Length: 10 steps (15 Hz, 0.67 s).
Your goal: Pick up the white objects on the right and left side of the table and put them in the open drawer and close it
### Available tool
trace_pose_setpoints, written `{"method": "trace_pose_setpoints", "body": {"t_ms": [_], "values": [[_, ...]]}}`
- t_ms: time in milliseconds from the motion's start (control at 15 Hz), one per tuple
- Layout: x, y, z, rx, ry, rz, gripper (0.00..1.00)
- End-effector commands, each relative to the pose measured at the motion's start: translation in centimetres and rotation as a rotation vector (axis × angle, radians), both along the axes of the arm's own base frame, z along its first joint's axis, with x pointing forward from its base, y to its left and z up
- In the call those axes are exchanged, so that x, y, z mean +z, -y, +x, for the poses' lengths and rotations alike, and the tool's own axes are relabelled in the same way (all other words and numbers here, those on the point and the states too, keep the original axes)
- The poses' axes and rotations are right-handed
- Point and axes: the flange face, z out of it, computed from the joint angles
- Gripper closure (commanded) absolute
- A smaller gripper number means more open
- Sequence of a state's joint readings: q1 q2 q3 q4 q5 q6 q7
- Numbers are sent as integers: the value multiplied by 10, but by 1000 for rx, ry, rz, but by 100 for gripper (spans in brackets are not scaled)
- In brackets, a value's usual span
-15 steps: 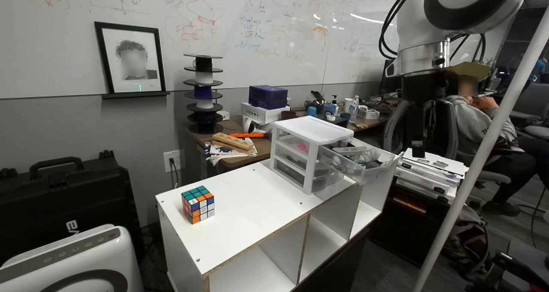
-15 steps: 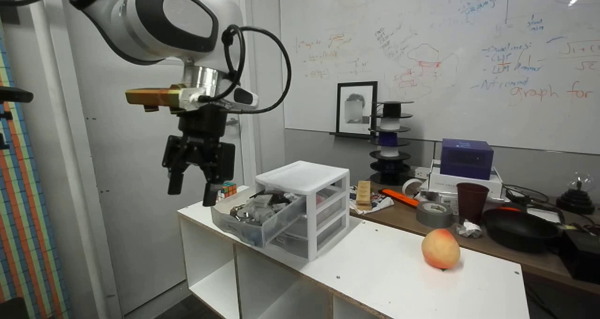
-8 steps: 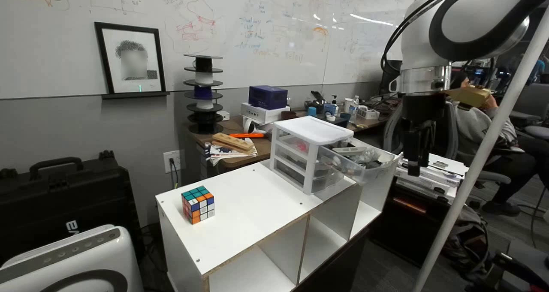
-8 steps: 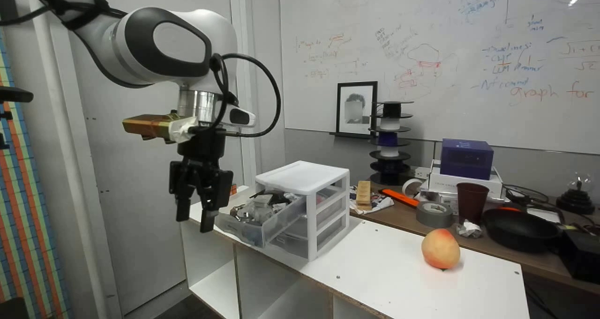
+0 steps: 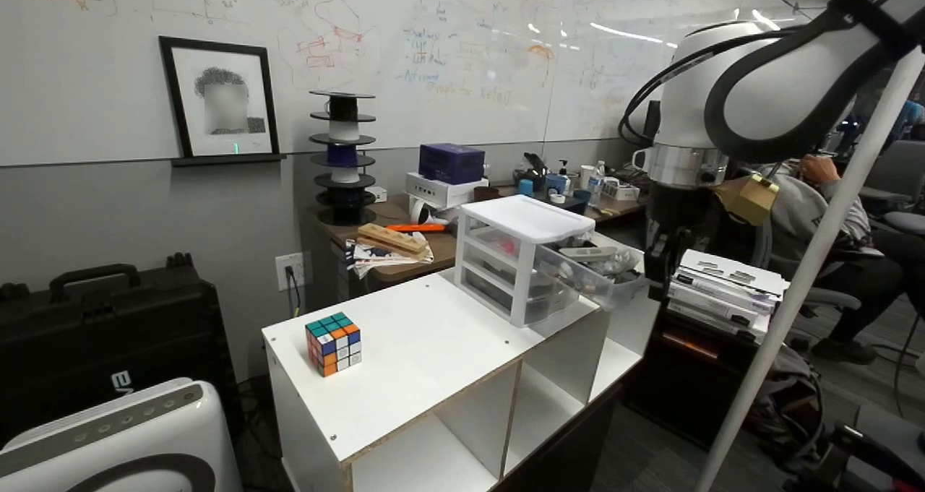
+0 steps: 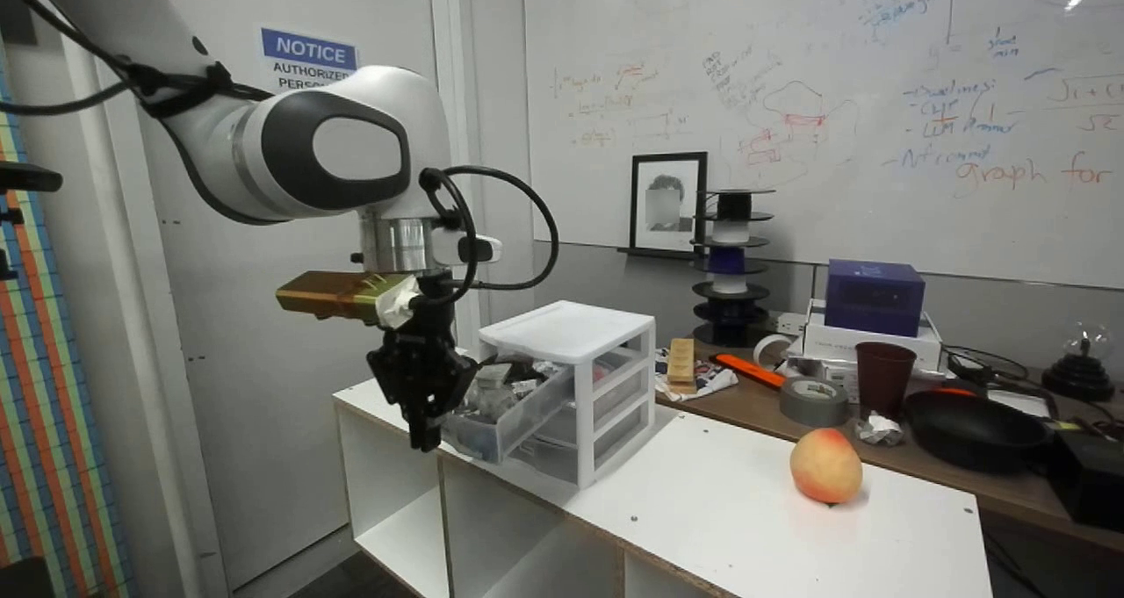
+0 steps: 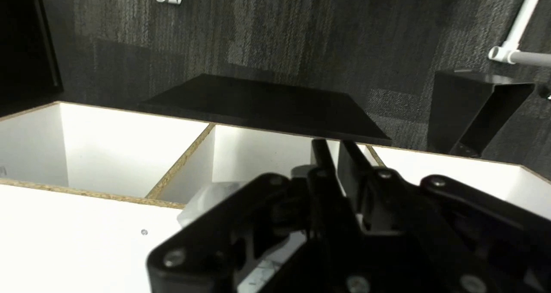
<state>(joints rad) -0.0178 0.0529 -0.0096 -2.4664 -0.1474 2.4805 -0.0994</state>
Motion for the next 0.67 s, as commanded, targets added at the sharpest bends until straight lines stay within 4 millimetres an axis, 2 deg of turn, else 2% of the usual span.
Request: {"method": "trace_pose_setpoints", "body": {"t_ms": [0,67,200,600], "values": [[-5,6,18,49,101,-22,99],[-5,6,18,54,111,-20,93],[-4,7,20,56,141,-20,92],[-2,6,31,51,278,-1,92]]}}
